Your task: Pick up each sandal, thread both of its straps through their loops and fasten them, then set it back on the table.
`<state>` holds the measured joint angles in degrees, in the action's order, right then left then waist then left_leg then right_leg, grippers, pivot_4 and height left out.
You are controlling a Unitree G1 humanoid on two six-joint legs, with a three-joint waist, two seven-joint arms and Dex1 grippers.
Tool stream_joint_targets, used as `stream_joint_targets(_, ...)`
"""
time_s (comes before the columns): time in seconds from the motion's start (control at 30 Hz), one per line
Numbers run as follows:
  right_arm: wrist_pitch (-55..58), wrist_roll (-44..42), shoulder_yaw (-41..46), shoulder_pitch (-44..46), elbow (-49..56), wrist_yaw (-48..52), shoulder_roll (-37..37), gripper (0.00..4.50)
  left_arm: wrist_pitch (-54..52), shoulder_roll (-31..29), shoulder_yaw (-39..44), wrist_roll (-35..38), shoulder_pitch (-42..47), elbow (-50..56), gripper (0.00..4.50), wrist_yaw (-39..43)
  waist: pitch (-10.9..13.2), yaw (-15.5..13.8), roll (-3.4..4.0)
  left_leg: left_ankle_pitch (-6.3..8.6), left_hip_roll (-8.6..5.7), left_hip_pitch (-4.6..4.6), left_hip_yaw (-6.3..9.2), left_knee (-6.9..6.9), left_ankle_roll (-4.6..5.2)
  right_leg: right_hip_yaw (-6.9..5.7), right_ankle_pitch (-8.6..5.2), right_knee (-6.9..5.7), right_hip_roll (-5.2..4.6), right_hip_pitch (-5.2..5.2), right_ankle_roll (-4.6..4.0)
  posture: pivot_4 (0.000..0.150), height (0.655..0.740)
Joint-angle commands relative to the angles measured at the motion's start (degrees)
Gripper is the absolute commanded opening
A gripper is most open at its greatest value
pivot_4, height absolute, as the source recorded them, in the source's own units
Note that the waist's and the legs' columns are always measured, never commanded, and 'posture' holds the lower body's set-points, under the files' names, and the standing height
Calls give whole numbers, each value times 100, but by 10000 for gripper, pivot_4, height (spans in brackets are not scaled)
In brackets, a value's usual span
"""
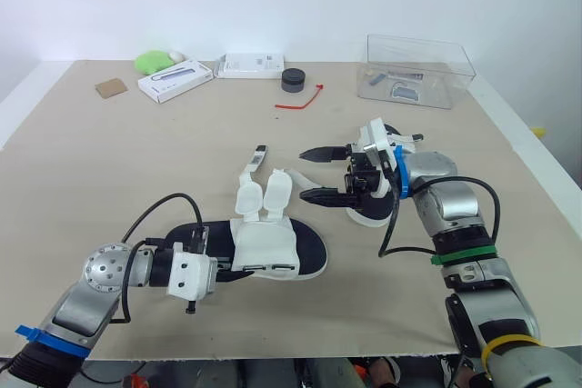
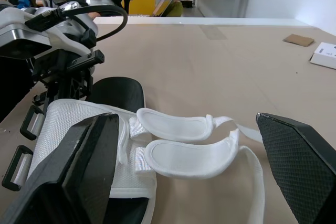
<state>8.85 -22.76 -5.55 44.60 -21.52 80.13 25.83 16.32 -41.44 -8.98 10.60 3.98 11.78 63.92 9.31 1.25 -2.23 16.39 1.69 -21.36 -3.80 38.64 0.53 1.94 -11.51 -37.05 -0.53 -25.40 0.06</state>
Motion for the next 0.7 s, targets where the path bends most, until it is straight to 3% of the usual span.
stream_joint_targets(0.03, -40, -32, 107, 116, 144, 12, 30, 45000, -214, -23, 24, 34, -117, 279, 1073, -131, 0, 0, 0, 0, 0, 0, 0, 0, 0, 0, 0, 0, 0, 0, 1, 1500, 7400)
stream_joint_targets(0.6, -128, 39, 78, 214, -84, 89, -27, 45000, -619, -99, -88, -9, -356, 446, 1073, -207, 0, -1, 1, 0, 0, 3, 0, 0, -1, -2, 0, 0, 2, 3, 0, 1500, 7400)
stream_joint_targets(0.7, -107, 40, 92, 167, -36, 69, 5, 45000, -896, -176, -59, 174, -351, 523, 9524, -98, 0, -1, 1, 0, 0, 4, -1, 0, -1, -3, 0, 0, 4, 3, 0, 1500, 7400)
